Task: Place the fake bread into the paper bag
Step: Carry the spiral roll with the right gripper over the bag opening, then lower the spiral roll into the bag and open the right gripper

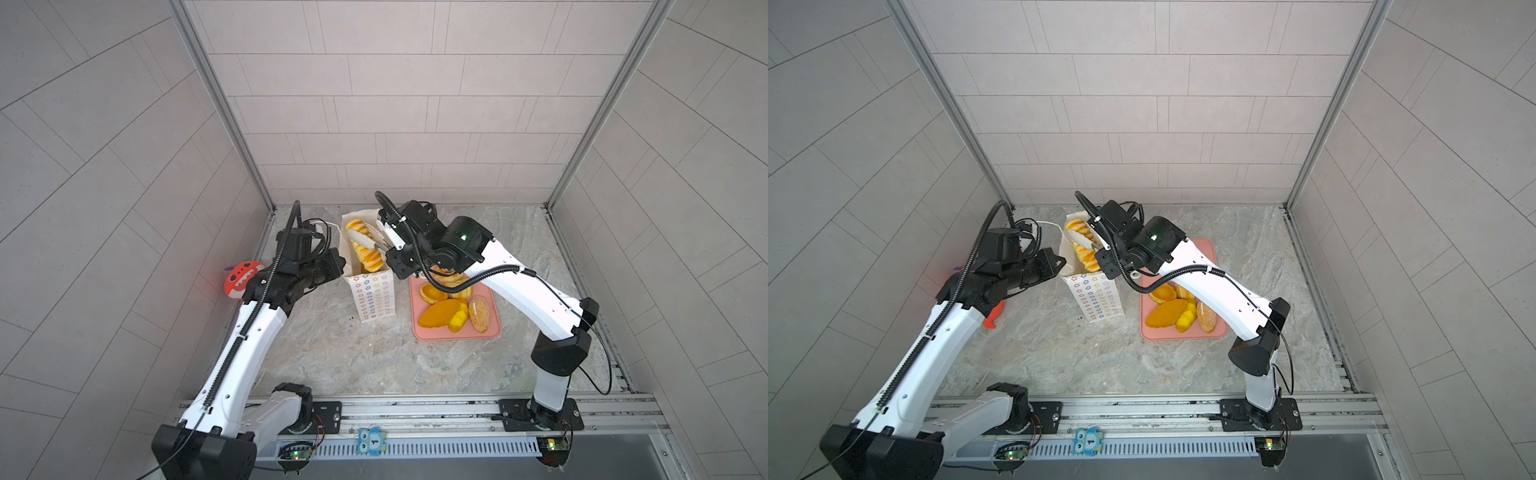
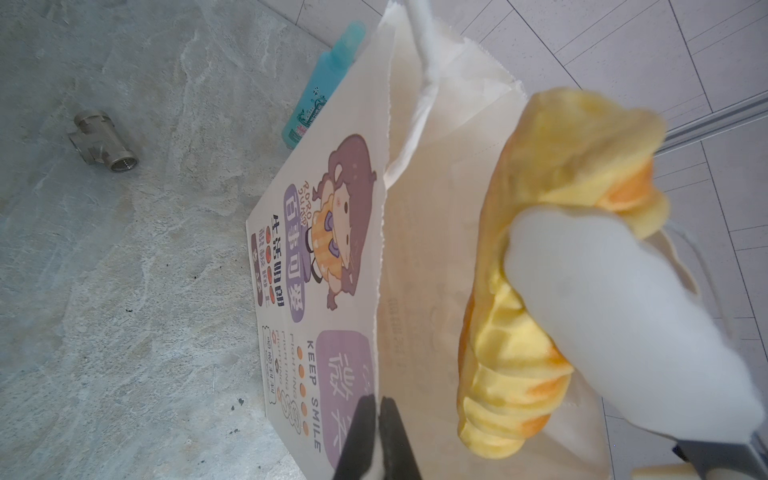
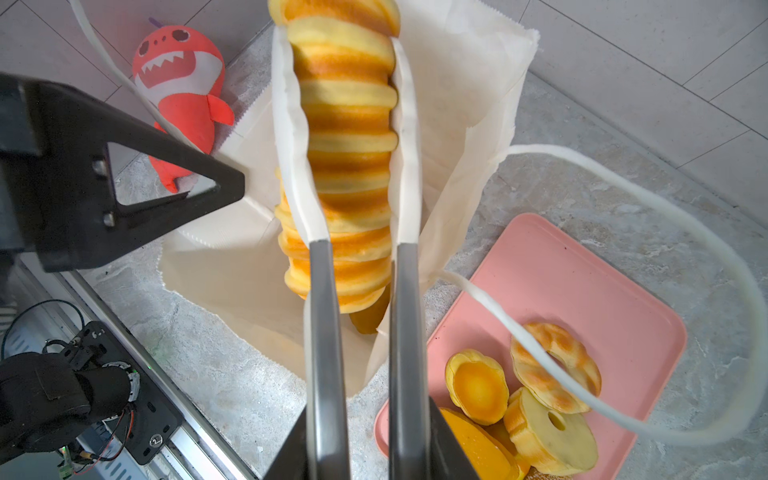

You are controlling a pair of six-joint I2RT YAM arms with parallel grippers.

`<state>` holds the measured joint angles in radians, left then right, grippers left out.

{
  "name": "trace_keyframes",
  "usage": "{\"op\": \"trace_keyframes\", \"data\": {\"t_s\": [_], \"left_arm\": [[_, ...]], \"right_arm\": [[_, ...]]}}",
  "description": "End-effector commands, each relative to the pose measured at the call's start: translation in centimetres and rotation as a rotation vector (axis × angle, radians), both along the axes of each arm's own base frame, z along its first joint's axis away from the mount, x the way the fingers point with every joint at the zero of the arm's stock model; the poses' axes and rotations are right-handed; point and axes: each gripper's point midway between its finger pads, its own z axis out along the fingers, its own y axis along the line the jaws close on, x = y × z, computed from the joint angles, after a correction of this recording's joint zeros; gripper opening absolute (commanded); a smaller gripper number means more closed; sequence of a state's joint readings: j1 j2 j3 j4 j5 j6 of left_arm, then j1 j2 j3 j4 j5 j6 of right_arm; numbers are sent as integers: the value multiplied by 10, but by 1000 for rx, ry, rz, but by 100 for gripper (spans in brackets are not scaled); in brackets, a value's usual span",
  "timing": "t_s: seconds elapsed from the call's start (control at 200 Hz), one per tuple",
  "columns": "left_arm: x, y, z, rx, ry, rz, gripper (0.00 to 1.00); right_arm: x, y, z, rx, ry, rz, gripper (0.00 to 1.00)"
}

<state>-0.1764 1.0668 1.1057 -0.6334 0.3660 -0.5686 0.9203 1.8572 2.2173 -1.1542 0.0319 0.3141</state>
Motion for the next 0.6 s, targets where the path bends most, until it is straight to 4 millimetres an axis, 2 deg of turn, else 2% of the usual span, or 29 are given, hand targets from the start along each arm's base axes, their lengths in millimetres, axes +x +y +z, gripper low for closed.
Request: {"op": "trace_keyframes", "data": {"t_s": [0.0, 0.595], "left_arm": [[-2, 1, 5, -6, -22, 2, 6], [-3, 1, 4, -4, -19, 3, 6]], "right_arm": [[3, 3, 6, 14, -28, -11, 36], [5, -2, 20, 21, -62, -23, 46]]}}
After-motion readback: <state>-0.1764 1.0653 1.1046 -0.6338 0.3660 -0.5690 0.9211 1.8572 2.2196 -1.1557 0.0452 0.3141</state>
